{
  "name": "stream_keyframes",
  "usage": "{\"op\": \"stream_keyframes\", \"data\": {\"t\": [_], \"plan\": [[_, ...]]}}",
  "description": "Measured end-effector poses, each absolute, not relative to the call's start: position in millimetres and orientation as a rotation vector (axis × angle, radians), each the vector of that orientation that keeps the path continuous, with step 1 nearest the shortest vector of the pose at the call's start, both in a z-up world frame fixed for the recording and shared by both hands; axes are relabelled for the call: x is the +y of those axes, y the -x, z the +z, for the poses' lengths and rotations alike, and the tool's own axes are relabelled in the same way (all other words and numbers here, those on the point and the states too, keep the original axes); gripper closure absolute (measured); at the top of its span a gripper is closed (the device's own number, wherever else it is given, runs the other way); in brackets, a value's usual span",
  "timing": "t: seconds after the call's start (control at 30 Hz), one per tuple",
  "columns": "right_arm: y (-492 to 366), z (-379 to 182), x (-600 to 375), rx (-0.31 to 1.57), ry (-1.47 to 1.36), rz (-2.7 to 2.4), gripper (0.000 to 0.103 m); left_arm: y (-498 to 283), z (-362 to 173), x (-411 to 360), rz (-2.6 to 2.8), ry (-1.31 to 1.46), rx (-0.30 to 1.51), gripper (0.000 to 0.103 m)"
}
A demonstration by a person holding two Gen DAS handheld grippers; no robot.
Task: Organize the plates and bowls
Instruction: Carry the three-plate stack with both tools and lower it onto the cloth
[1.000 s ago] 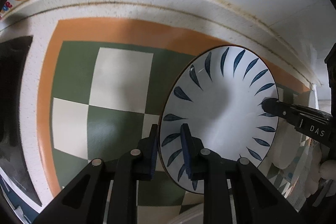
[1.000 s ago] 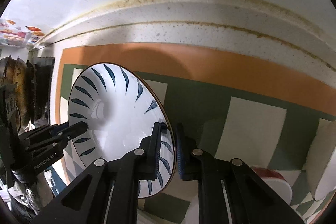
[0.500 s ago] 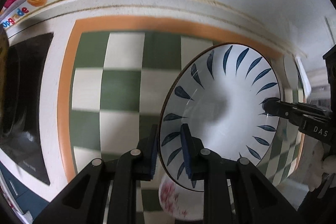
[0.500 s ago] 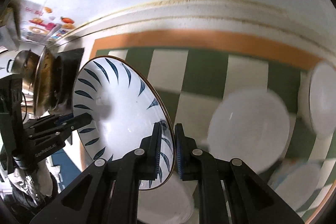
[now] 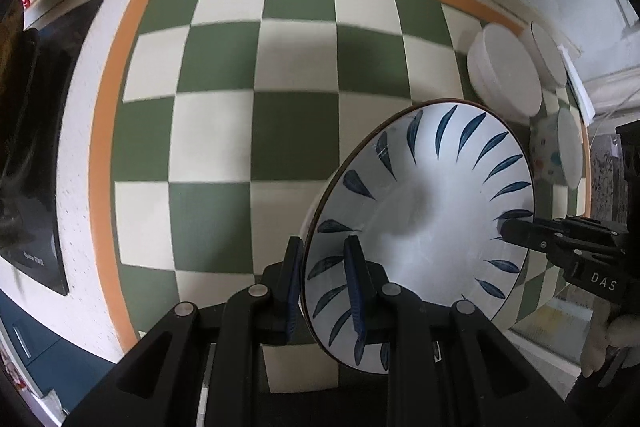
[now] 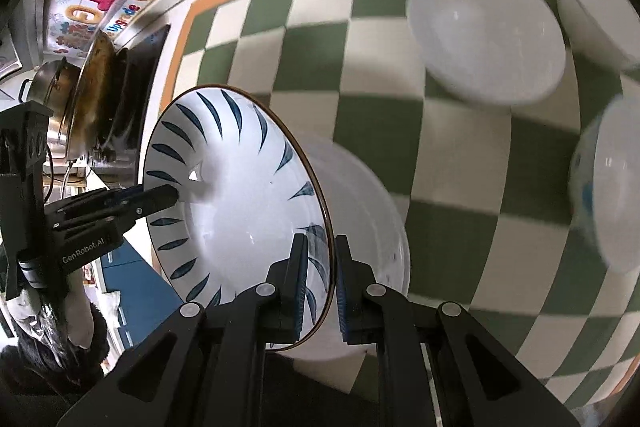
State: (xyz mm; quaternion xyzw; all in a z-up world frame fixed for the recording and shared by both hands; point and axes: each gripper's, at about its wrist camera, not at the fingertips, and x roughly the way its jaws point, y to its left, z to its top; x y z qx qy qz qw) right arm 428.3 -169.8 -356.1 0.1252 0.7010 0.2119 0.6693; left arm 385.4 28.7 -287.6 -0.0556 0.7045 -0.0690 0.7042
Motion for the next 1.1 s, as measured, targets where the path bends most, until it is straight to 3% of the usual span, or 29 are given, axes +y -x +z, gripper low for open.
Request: {"op": "stream_keyframes", "data": {"t": [0.53,1.1], "plan": [[-399.7,-402.1,-169.9,1.629,-0.320,0.442,0.088,-379.1,-317.1,6.9,-0.134,0.077,1.588,0.083],[-403.9,-414.0,-166.1,1.639,-0.303,0.426,0.088,-380.6,-331.7,2.1,-0.109,0.093,1.599,0.081]]}}
